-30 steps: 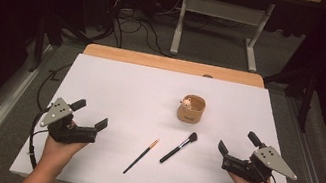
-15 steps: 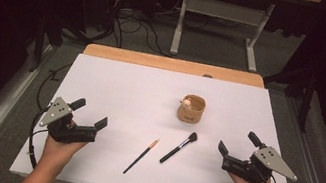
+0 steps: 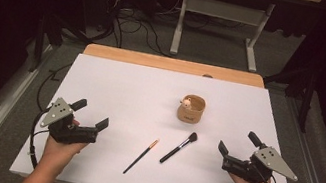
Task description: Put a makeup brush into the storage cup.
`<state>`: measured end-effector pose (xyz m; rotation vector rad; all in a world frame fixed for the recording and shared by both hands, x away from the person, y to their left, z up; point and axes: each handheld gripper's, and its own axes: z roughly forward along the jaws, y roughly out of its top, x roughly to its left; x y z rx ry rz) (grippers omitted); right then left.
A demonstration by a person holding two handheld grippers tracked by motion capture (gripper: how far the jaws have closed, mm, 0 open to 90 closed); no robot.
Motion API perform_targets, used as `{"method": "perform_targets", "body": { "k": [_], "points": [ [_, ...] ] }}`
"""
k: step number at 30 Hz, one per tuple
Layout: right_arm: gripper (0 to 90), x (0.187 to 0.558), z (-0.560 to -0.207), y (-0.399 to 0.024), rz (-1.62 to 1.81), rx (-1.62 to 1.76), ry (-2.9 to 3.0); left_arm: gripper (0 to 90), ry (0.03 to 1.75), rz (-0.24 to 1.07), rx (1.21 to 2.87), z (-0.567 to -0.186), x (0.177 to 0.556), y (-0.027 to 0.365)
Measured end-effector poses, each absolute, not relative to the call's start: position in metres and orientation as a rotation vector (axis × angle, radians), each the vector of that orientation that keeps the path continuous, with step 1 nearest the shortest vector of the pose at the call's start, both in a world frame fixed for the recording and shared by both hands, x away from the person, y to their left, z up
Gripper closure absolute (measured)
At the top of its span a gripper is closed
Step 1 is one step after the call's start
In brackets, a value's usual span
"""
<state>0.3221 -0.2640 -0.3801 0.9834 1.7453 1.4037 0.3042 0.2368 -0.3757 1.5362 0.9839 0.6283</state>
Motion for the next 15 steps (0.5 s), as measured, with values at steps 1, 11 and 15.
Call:
{"method": "perform_targets", "body": {
  "k": [1, 11, 15],
  "points": [
    [1.4, 0.3223, -0.3801, -0.2641, 1.407, 0.983, 1.745, 0.5, 0.987, 0.628, 1.532, -0.3754, 0.3045, 0.2371],
    [1.4, 0.3219, -0.3798, -0.2639, 1.403, 0.98, 1.746, 0.5, 1.022, 0.619, 1.587, -0.3759, 0.3076, 0.2365],
    [1.3, 0.3219, -0.3798, -0.2638, 1.399, 0.975, 1.749, 0.5, 1.053, 0.593, 1.632, -0.3795, 0.3113, 0.2351]
  ]
}}
